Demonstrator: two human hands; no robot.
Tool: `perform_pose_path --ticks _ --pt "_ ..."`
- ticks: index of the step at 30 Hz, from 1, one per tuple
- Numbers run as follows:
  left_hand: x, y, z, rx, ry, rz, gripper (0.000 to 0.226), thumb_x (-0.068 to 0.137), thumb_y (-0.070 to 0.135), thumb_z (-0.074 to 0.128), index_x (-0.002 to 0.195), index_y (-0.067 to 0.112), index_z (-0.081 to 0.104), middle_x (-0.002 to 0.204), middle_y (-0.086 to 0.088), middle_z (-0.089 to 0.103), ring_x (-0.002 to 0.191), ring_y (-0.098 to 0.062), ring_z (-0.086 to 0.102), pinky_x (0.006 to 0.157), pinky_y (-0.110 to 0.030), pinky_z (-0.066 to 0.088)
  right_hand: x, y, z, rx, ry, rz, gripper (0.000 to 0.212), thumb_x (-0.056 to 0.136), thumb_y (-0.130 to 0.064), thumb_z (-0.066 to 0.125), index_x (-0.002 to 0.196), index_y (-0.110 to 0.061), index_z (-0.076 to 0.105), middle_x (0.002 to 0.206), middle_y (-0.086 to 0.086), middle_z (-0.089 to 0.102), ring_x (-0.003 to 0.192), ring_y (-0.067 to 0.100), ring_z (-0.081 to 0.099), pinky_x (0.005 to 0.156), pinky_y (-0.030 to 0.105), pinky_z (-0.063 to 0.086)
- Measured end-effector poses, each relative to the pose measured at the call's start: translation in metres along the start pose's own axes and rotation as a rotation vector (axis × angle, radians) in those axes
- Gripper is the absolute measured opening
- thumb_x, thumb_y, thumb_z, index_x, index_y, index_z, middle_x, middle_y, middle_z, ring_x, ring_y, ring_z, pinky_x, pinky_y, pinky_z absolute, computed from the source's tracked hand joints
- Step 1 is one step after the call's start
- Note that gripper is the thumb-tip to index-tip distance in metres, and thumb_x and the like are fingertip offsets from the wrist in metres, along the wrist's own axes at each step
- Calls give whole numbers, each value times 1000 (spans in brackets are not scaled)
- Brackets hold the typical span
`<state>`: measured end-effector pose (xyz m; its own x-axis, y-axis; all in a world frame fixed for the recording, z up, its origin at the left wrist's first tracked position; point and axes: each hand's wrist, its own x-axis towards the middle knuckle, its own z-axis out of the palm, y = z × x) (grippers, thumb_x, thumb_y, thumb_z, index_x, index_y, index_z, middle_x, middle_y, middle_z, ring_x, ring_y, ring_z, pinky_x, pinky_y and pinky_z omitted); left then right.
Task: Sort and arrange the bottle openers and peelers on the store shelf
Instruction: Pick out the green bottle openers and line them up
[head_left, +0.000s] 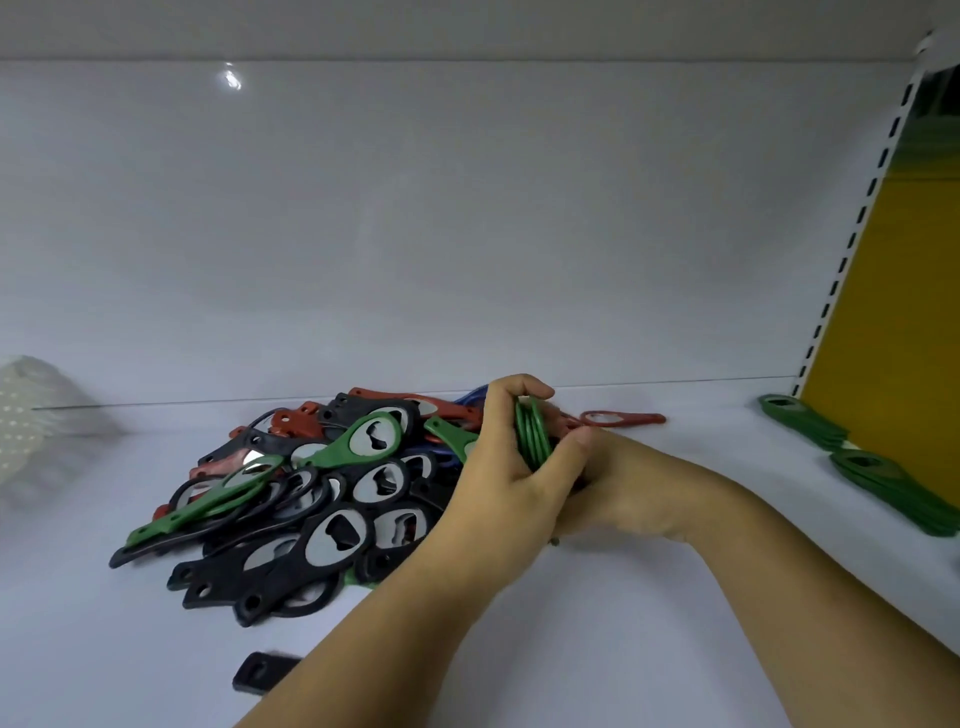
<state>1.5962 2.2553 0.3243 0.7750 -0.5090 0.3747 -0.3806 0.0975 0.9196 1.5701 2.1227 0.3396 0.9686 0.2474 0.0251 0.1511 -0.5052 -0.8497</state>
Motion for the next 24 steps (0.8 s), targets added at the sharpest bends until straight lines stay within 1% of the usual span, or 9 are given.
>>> perform_pose_path --ticks 2,5,7,10,12,15,19,21,24 --pt "1 -2 -6 59 -82 -32 40 81 27 68 110 47 49 86 -11 58 74 -21 57 75 -49 55 -2 7 -8 -96 15 41 12 66 -27 77 76 -25 71 77 -7 72 79 11 67 76 33 55" --pt "2 -5 -10 143 -137 -44 67 77 13 75 113 63 50 105 -2 69 94 -24 66 89 -37 55 -2 17 -15 -221 17 150 15 67 -31 82 59 -29 70 65 -10 67 68 9 62 71 30 50" --pt "3 -8 -10 191 -119 -47 72 75 9 78 114 63 48 100 1 72 95 -23 67 89 -31 54 0 20 -13 -242 -15 156 15 67 -33 83 64 -27 70 68 -8 66 70 11 61 73 31 50" --pt "2 -12 -10 254 -83 -24 72 71 16 82 117 61 51 97 1 72 95 -27 65 90 -37 53 0 23 -10 -238 -14 177 29 66 -37 82 80 -14 70 81 10 68 75 21 62 77 39 51" --pt "2 -11 -10 269 -71 -1 72 69 18 83 117 61 50 102 9 70 97 -16 65 90 -28 53 0 23 -8 -236 -12 168 37 66 -38 80 83 -7 68 87 19 66 76 28 61 77 44 51" --pt "2 -9 -10 302 -57 52 73 66 19 84 114 60 46 107 24 62 103 11 55 85 -2 41 -1 19 -6 -228 -37 111 36 69 -33 80 86 -4 67 90 19 67 88 34 63 83 49 51" --pt "2 -11 -11 338 -22 88 71 64 23 85 113 58 47 109 18 61 102 11 54 80 0 39 -1 17 -9 -221 -47 105 23 71 -29 81 84 -13 71 87 8 71 86 26 66 85 44 52" --pt "3 -13 -12 356 -4 114 69 64 22 85 113 55 50 109 17 60 102 11 53 80 0 39 -2 17 -11 -196 -43 111 10 72 -28 81 70 -25 72 72 -6 67 72 14 61 74 32 49" --pt "3 -16 -12 367 -8 128 67 63 21 85 117 48 55 110 19 58 103 11 52 83 -5 43 -3 17 -12 -182 -42 128 23 73 -28 80 55 -34 68 57 -12 55 61 6 48 63 23 37"
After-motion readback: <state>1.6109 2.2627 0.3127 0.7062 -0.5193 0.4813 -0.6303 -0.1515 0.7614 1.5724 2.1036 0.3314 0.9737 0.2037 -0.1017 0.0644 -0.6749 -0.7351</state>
